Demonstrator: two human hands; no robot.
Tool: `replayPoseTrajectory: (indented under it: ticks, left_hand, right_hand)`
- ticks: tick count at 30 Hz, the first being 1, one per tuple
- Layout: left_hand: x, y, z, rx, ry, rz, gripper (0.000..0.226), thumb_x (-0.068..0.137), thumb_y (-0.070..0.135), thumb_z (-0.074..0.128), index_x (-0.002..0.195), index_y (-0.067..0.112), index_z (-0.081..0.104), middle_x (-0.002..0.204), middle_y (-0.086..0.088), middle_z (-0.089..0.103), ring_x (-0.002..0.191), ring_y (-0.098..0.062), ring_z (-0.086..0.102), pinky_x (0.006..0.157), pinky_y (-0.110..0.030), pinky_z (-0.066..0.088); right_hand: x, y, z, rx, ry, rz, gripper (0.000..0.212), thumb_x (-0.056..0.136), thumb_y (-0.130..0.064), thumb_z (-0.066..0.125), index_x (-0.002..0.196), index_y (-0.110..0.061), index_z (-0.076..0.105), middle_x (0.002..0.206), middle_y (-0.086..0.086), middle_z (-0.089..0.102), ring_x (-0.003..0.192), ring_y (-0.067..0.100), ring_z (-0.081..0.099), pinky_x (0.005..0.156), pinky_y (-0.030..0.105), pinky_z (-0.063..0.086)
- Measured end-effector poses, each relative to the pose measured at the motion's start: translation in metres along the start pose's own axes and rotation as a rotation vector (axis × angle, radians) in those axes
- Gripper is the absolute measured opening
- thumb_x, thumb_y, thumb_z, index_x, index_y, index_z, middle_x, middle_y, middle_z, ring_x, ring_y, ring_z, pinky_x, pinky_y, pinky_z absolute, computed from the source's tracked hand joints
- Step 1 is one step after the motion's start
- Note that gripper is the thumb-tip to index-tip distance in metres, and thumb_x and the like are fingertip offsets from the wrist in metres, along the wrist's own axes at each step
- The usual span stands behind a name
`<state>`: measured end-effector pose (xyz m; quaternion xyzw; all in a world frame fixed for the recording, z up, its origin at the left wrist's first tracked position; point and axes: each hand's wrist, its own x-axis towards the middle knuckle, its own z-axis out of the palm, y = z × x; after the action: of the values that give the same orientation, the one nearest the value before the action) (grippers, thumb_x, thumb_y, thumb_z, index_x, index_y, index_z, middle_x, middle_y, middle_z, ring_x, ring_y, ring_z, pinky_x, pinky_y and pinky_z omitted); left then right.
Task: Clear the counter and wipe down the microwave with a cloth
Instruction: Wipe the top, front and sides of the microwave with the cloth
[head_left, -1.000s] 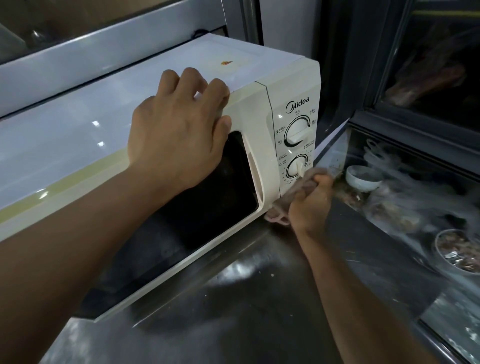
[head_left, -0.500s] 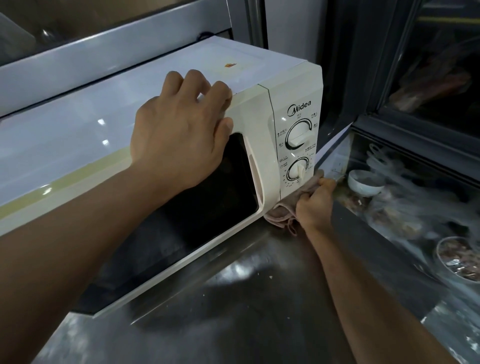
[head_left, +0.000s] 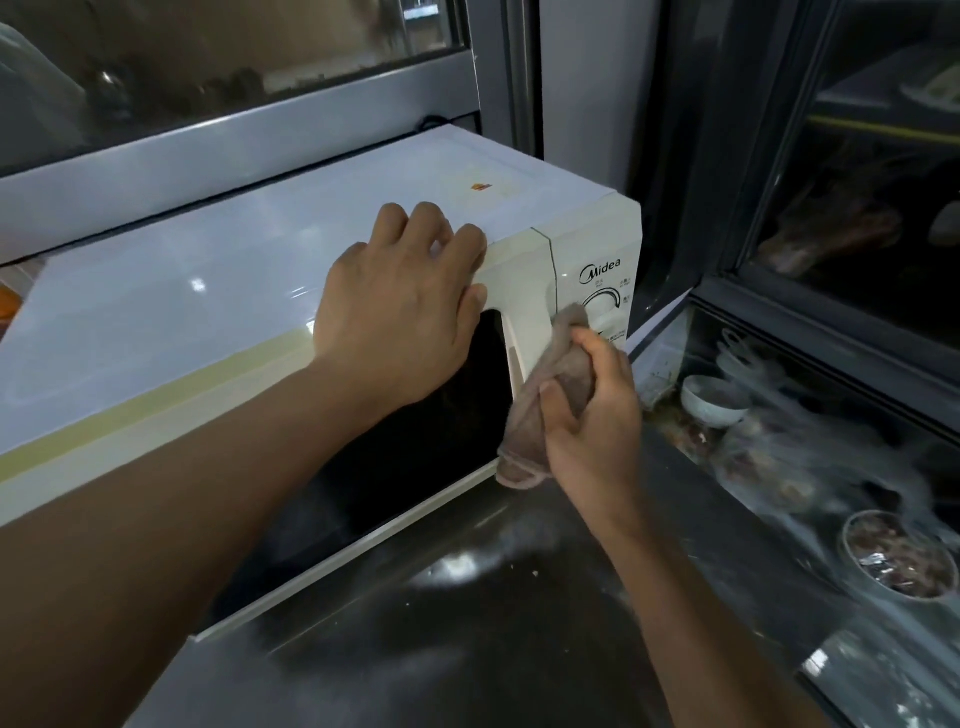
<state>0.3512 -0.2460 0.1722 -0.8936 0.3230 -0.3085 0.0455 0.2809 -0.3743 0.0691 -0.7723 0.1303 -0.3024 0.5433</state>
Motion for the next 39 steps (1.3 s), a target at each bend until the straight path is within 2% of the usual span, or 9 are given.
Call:
replayPoseTrajectory:
  ticks: [4,9,11,16,21,24,28,31,39]
  left_hand:
    - [0.0,-0.001,-0.001,-0.004,-0.018,0.006,0.04,0.087,0.037,0.035,0.113,0.014,0.056,0.11,-0.01,0.055,0.097,-0.031,0.051,0.058,-0.031,0.029]
    - [0.001,-0.003,-0.003,-0.088,-0.015,-0.03,0.051,0.082,0.041,0.026,0.116,0.016,0.055,0.112,-0.008,0.054,0.102,-0.031,0.049,0.06,-0.031,0.031]
    - [0.001,-0.003,-0.002,-0.09,-0.011,-0.025,0.05,0.083,0.041,0.028,0.116,0.017,0.056,0.112,-0.007,0.055,0.101,-0.031,0.049,0.06,-0.031,0.031]
    - [0.001,-0.003,-0.002,-0.077,-0.009,-0.008,0.04,0.086,0.035,0.037,0.113,0.014,0.057,0.109,-0.008,0.057,0.097,-0.031,0.052,0.058,-0.03,0.03]
    - [0.0,-0.003,-0.002,-0.063,-0.014,-0.014,0.038,0.087,0.034,0.039,0.113,0.014,0.057,0.108,-0.009,0.057,0.096,-0.031,0.052,0.058,-0.03,0.03]
    - [0.001,-0.002,-0.003,-0.061,-0.02,-0.009,0.038,0.087,0.034,0.037,0.113,0.014,0.057,0.109,-0.009,0.057,0.097,-0.031,0.052,0.058,-0.03,0.032]
    - [0.001,-0.001,-0.003,-0.045,-0.013,-0.011,0.039,0.086,0.034,0.036,0.113,0.013,0.056,0.109,-0.01,0.057,0.097,-0.032,0.051,0.058,-0.031,0.031]
    - [0.001,-0.001,-0.002,-0.049,-0.004,-0.011,0.038,0.088,0.033,0.04,0.114,0.012,0.056,0.11,-0.011,0.056,0.098,-0.033,0.051,0.058,-0.032,0.03]
    - [0.001,-0.002,0.001,-0.04,0.022,-0.003,0.038,0.089,0.034,0.039,0.118,0.014,0.054,0.114,-0.011,0.054,0.102,-0.033,0.049,0.059,-0.032,0.029]
  right_hand:
    - [0.024,-0.054,0.003,-0.07,0.075,-0.147,0.049,0.084,-0.01,0.064,0.13,-0.015,0.047,0.118,0.001,0.042,0.1,0.003,0.043,0.078,-0.011,0.023]
    - [0.022,-0.067,0.022,-0.152,0.146,-0.158,0.058,0.087,-0.01,0.059,0.139,-0.015,0.034,0.125,0.009,0.035,0.106,0.023,0.053,0.085,0.024,0.045]
    - [0.009,-0.048,0.026,-0.129,0.156,-0.188,0.062,0.086,-0.011,0.061,0.141,-0.009,0.03,0.125,0.011,0.035,0.112,0.025,0.05,0.092,0.03,0.048]
    - [0.003,-0.01,0.022,-0.124,0.117,-0.159,0.06,0.084,-0.018,0.066,0.134,-0.006,0.036,0.125,0.009,0.039,0.119,0.021,0.044,0.096,0.024,0.039]
    - [-0.005,0.011,0.014,-0.1,0.016,-0.027,0.058,0.078,-0.019,0.072,0.126,-0.01,0.041,0.121,0.0,0.04,0.11,0.01,0.045,0.079,-0.005,0.032]
    - [-0.001,0.005,0.008,-0.117,0.002,0.01,0.053,0.077,-0.018,0.072,0.121,-0.009,0.044,0.115,-0.003,0.031,0.103,0.009,0.045,0.083,0.009,0.043]
    - [0.013,-0.018,0.006,-0.105,0.084,-0.154,0.052,0.076,-0.012,0.073,0.12,-0.002,0.047,0.117,0.004,0.034,0.094,-0.001,0.039,0.08,-0.009,0.028]
    - [0.015,-0.012,0.015,-0.069,0.134,-0.197,0.056,0.071,-0.01,0.076,0.118,0.0,0.048,0.116,0.008,0.04,0.096,-0.005,0.036,0.084,-0.009,0.027]
    - [-0.011,0.043,0.033,-0.001,0.159,-0.106,0.059,0.075,-0.01,0.076,0.124,0.001,0.045,0.121,0.014,0.043,0.109,0.011,0.047,0.084,-0.005,0.036]
